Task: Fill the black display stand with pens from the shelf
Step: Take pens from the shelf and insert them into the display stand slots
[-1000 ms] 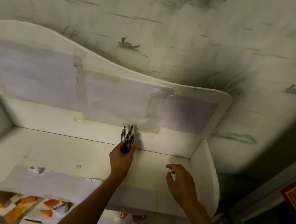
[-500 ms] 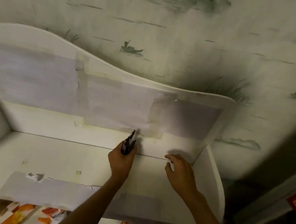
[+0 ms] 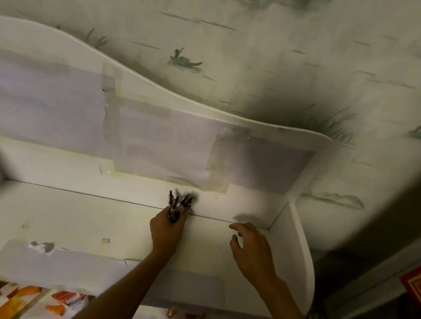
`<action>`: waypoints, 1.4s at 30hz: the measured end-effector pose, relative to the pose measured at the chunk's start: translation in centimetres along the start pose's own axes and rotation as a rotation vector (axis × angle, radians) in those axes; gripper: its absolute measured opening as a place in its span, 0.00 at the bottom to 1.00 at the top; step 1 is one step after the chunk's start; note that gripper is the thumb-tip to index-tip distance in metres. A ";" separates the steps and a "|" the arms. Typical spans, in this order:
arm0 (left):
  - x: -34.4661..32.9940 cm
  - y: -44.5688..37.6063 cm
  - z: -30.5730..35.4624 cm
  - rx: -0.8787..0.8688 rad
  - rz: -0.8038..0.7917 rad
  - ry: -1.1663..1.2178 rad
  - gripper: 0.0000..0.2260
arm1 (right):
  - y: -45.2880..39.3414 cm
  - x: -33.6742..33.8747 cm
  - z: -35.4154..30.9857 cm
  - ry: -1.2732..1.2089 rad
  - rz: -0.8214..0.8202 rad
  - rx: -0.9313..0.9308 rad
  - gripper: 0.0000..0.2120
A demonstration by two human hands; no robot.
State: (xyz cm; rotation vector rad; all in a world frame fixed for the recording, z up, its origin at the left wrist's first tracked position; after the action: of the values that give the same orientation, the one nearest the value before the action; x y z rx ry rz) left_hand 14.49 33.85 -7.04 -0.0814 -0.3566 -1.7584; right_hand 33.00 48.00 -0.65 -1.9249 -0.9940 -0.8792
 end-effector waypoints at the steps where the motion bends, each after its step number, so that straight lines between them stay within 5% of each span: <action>1: 0.2 0.0 0.2 0.009 0.001 0.003 0.12 | -0.1 0.1 -0.3 -0.008 0.009 0.002 0.14; 9: 3.6 1.5 4.5 0.021 -0.217 -0.122 0.26 | -2.3 -0.2 -5.0 -0.082 0.010 0.086 0.13; 17: 13.4 3.1 4.2 0.162 -0.519 0.094 0.12 | -5.6 -1.8 -13.0 -0.177 -0.051 0.231 0.13; 23: 23.7 3.5 3.1 0.290 -0.489 0.239 0.06 | -7.5 -4.5 -22.1 -0.212 -0.078 0.339 0.13; 31: 40.5 4.9 2.0 0.101 -0.305 0.211 0.10 | -7.3 -9.9 -36.7 -0.215 -0.125 0.459 0.13; 42: 64.4 3.2 -4.5 0.087 -0.132 0.240 0.10 | -5.3 -19.0 -58.5 -0.286 -0.149 0.577 0.13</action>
State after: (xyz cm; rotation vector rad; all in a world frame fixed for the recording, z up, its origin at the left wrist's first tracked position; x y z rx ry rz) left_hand 3.97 -28.76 5.27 0.2187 -0.2669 -1.8560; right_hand 7.03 -6.60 11.84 -1.5114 -1.3966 -0.3347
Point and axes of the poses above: each hand's wrist, its own y-axis away from the middle knuckle, its own x-axis out of the back of the hand, z = x × y, the point moved 5 cm from there along -y, towards the middle knuckle, and after that the axes turned 14 degrees about x, right-handed, at the moved point
